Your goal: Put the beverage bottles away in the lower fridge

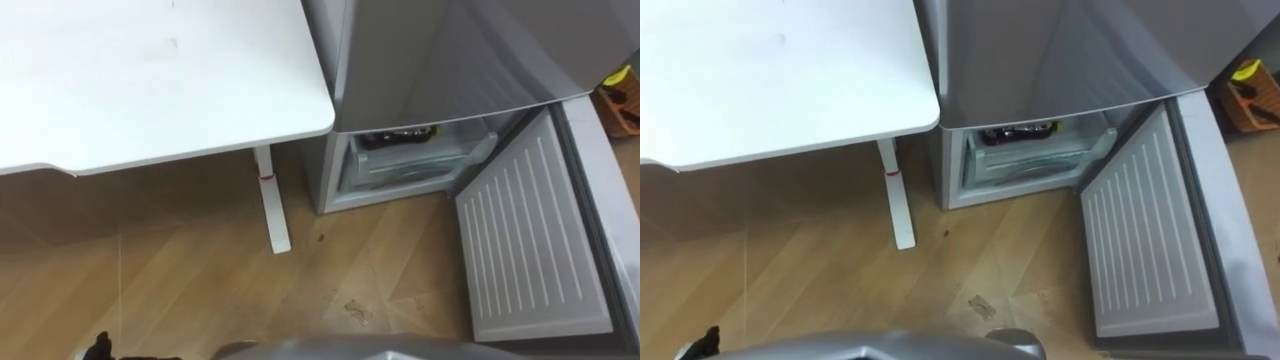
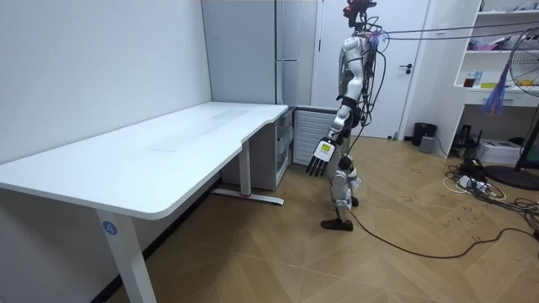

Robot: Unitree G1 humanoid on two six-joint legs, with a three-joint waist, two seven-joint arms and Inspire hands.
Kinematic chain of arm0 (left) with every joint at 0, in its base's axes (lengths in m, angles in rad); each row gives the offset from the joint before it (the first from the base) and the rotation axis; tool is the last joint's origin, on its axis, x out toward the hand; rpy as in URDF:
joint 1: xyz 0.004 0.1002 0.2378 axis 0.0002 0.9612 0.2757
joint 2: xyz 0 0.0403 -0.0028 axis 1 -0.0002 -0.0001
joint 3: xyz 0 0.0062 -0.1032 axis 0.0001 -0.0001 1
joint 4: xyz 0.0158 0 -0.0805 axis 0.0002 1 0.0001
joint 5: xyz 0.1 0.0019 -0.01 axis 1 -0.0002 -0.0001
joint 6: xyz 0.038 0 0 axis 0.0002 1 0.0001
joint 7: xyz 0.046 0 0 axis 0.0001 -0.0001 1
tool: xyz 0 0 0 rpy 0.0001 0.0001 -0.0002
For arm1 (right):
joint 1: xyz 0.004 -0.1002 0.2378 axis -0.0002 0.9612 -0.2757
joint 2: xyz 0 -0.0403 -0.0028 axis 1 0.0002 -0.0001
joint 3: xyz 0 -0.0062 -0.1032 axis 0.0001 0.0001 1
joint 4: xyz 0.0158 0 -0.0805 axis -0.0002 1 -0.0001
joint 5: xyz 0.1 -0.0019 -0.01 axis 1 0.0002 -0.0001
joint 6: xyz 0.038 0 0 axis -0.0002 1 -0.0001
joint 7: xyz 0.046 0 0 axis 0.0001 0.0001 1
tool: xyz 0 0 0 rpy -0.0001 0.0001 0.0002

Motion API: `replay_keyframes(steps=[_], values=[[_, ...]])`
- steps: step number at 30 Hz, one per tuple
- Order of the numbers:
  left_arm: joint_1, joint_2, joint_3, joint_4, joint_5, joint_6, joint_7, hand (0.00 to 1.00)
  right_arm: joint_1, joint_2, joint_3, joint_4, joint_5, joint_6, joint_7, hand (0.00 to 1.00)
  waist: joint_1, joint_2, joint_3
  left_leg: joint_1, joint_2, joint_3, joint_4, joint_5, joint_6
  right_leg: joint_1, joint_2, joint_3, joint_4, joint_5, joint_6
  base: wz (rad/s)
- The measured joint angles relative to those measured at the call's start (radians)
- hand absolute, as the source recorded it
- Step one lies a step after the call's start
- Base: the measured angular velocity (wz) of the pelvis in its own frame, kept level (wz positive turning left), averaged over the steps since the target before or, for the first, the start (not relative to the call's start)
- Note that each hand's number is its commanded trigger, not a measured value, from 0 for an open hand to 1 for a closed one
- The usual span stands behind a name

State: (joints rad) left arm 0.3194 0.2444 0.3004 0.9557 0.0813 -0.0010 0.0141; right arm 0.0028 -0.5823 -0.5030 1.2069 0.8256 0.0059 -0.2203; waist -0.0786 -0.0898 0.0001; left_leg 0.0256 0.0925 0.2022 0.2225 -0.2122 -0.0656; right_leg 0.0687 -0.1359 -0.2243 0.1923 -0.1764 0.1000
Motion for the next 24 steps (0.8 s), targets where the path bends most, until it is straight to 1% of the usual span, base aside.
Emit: replay_keyframes(steps=[2, 5, 9, 11, 17, 21, 23, 24], values=[[-0.004, 0.0, 0.0, 0.0, 0.0, 0.001, 0.0, 0.0, 0.0, 0.0, 0.0, 0.0, 0.003, 0.001, 0.005, 0.0, 0.002, 0.008, -0.0007, 0.001, 0.0, -0.001, -0.001, 0.0, 0.0, 0.0, 0.001, 0.0, -0.006, 0.002, -0.002, 0.0], [-0.013, 0.0, 0.0, 0.0, 0.0, 0.002, 0.002, 0.0, -0.001, 0.0, 0.0, 0.0, 0.009, 0.007, 0.006, 0.0, 0.004, 0.014, -0.0009, 0.002, 0.0, -0.002, -0.001, 0.0, 0.0, 0.001, 0.002, 0.0, -0.006, 0.002, -0.001, 0.0], [-0.011, 0.0, -0.001, -0.01, 0.0, 0.004, 0.004, 0.0, -0.002, 0.005, 0.001, -0.001, 0.014, 0.011, 0.015, 0.0, 0.004, 0.013, -0.0008, 0.002, -0.001, -0.004, -0.003, 0.001, -0.001, 0.002, 0.002, 0.001, -0.007, 0.002, -0.001, 0.0], [-0.009, 0.0, -0.009, -0.015, 0.001, 0.004, 0.004, 0.0, -0.005, 0.015, 0.001, -0.011, -0.01, 0.011, 0.027, 0.0, 0.007, 0.013, -0.0007, 0.002, -0.001, -0.003, -0.005, 0.001, -0.001, 0.002, 0.003, 0.001, -0.006, 0.002, -0.001, 0.0], [-0.009, -0.001, -0.013, -0.015, 0.001, 0.004, 0.002, 0.0, -0.006, 0.042, 0.002, -0.053, -0.015, 0.01, 0.027, 0.0, 0.005, 0.015, 0.0001, 0.003, -0.001, -0.002, -0.009, 0.001, -0.001, 0.001, 0.003, 0.0, -0.007, 0.002, -0.001, 0.0], [-0.007, -0.001, -0.042, -0.015, -0.004, 0.004, -0.003, 0.0, -0.025, 0.047, 0.018, -0.055, 0.005, 0.008, 0.026, 0.0, 0.008, 0.017, 0.0013, 0.003, -0.001, -0.002, -0.011, 0.001, -0.001, 0.001, 0.003, -0.001, -0.007, 0.002, -0.001, 0.0], [-0.011, -0.003, -0.07, -0.014, -0.001, 0.004, -0.007, 0.0, -0.022, 0.053, 0.057, -0.075, 0.013, 0.002, 0.036, 0.0, 0.008, 0.02, 0.0023, 0.005, -0.001, -0.003, -0.012, 0.001, -0.001, 0.002, 0.003, -0.001, -0.007, 0.002, -0.001, 0.0], [-0.012, -0.004, -0.073, -0.014, 0.0, 0.004, -0.008, 0.0, -0.021, 0.058, 0.062, -0.08, 0.013, -0.003, 0.044, 0.0, 0.007, 0.02, 0.0025, 0.005, -0.001, -0.002, -0.011, 0.001, -0.001, 0.001, 0.003, -0.001, -0.007, 0.002, -0.001, 0.0]])
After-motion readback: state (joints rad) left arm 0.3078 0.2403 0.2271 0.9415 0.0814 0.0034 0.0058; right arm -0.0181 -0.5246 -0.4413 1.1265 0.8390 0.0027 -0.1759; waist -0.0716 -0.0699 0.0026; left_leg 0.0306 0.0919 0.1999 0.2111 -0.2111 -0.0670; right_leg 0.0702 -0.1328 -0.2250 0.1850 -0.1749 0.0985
